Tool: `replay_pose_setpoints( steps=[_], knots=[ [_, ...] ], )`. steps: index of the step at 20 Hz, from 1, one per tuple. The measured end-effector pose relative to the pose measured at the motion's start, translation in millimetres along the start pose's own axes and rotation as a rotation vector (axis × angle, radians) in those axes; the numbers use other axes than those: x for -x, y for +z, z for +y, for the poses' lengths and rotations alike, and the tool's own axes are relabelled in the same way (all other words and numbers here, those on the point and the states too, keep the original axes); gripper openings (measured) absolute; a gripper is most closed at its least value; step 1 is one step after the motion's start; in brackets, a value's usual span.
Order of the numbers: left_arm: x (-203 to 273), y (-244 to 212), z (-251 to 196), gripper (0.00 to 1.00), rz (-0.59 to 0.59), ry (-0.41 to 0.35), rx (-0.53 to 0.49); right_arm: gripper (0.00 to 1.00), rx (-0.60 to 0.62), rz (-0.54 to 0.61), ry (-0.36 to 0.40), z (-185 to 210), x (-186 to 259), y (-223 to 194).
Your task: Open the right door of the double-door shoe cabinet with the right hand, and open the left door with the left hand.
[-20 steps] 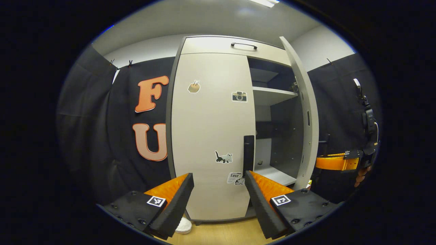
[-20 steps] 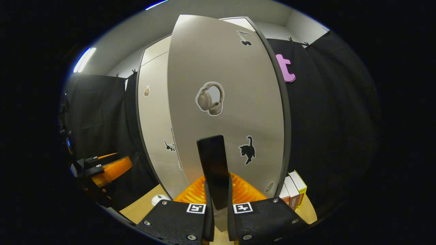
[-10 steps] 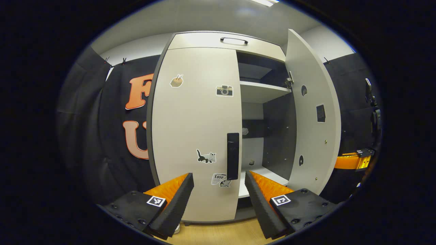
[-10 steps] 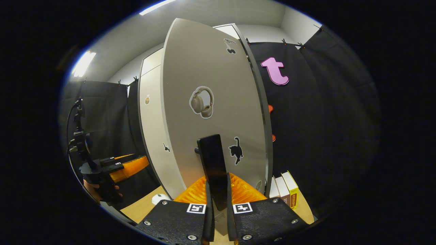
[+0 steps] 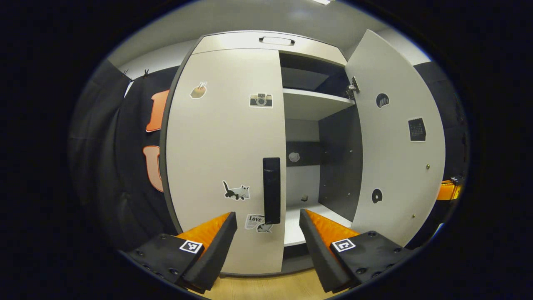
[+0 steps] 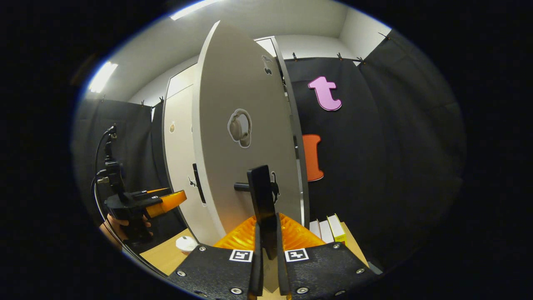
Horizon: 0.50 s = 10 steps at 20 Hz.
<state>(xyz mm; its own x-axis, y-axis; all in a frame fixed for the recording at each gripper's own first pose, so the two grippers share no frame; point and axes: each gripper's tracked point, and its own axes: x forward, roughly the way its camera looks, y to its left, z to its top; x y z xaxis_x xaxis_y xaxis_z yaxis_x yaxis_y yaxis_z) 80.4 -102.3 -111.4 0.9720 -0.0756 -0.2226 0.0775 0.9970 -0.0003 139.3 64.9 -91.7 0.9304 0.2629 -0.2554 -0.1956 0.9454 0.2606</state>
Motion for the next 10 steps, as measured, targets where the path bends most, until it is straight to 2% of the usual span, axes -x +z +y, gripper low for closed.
replay_pose_setpoints(
  steps=[5, 8, 9, 10],
  knots=[
    [-34, -7, 1, 0.97, 0.023, 0.026, -0.015, 0.13, -0.016, -0.016, -0.063, -30, 7, 2],
    [-52, -9, 13, 0.99, 0.035, 0.056, -0.032, 0.13, 0.009, -0.031, -0.141, -52, 6, 5],
    [-56, -10, 14, 0.96, 0.04, 0.056, -0.029, 0.1, 0.015, -0.036, -0.162, -58, 7, 6],
    [-61, -9, 15, 0.99, 0.04, 0.054, -0.028, 0.07, 0.003, -0.037, -0.153, -56, 8, 5]
  ],
)
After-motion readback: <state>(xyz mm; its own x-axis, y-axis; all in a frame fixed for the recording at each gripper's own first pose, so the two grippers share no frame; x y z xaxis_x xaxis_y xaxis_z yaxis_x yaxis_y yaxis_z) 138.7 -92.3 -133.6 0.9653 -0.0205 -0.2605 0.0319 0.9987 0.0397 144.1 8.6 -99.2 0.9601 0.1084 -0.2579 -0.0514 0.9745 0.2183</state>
